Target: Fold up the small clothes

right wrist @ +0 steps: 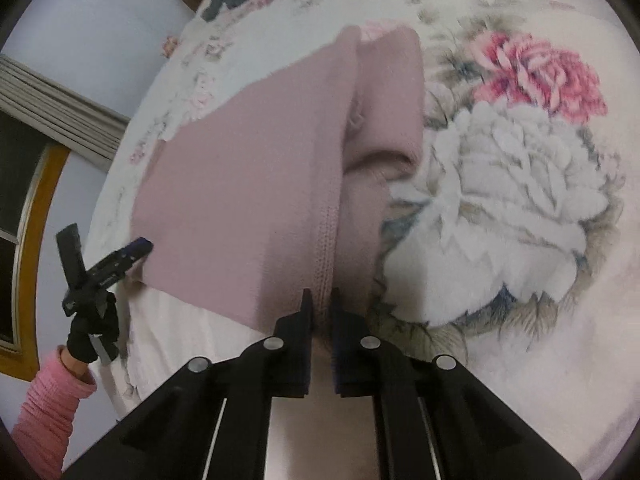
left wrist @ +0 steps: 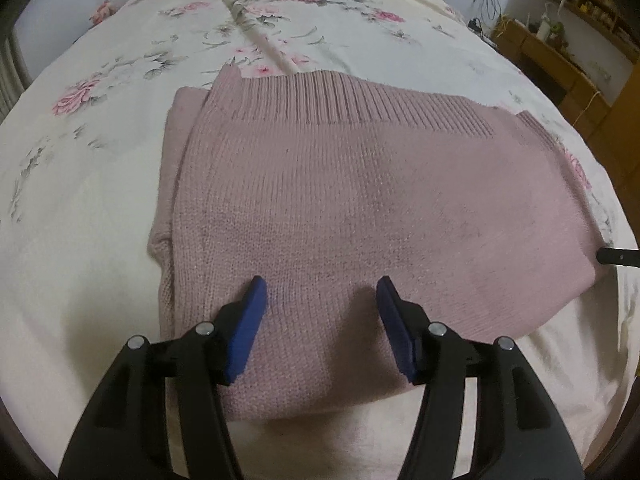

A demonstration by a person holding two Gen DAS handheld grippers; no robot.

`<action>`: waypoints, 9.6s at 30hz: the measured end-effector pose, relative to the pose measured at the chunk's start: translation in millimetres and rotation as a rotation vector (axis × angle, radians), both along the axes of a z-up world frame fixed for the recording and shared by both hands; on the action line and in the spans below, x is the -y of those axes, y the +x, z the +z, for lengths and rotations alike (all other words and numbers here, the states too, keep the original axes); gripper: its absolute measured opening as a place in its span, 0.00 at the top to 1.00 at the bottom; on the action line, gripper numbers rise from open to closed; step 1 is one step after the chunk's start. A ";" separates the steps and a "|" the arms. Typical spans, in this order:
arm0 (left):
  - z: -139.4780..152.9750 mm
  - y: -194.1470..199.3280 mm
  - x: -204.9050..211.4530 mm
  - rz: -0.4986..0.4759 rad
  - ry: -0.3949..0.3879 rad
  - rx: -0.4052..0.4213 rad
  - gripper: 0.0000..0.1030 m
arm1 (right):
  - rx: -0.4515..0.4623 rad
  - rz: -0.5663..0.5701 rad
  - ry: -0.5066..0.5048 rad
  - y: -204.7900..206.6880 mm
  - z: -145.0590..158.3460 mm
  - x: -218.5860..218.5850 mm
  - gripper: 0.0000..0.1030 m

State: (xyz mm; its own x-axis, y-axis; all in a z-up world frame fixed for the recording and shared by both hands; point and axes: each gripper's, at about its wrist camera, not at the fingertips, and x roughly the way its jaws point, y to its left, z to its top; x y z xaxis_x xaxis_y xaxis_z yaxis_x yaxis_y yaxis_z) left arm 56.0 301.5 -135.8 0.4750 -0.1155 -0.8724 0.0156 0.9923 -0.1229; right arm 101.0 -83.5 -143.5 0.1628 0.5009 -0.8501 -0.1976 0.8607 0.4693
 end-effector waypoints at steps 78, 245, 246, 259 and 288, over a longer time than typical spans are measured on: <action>20.2 14.3 -36.8 0.077 -0.328 0.076 0.39 | 0.173 0.106 -0.232 91.0 86.2 -191.1 0.78; 1.7 41.5 -149.6 0.232 -0.594 0.014 0.55 | -0.059 0.201 0.150 2.7 1.8 -194.7 0.52; 5.0 39.8 -150.6 0.231 -0.582 0.022 0.36 | -0.052 0.197 0.157 5.0 4.7 -194.5 0.52; -19.2 65.8 -137.0 0.150 -0.646 -0.042 0.24 | -0.040 0.133 0.235 46.5 5.2 -200.9 0.30; 35.1 22.1 -39.1 -0.027 -0.812 0.033 0.66 | 0.013 0.218 0.326 23.6 67.0 -180.8 0.68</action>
State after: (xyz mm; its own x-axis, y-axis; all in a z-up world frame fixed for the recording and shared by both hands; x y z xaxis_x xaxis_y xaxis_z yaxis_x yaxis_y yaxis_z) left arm 78.0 340.7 -100.7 0.4871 -0.7179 -0.4974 0.0547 0.5935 -0.8030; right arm 124.6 97.3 -76.5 0.0323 0.7681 -0.6395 -0.3673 0.6042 0.7072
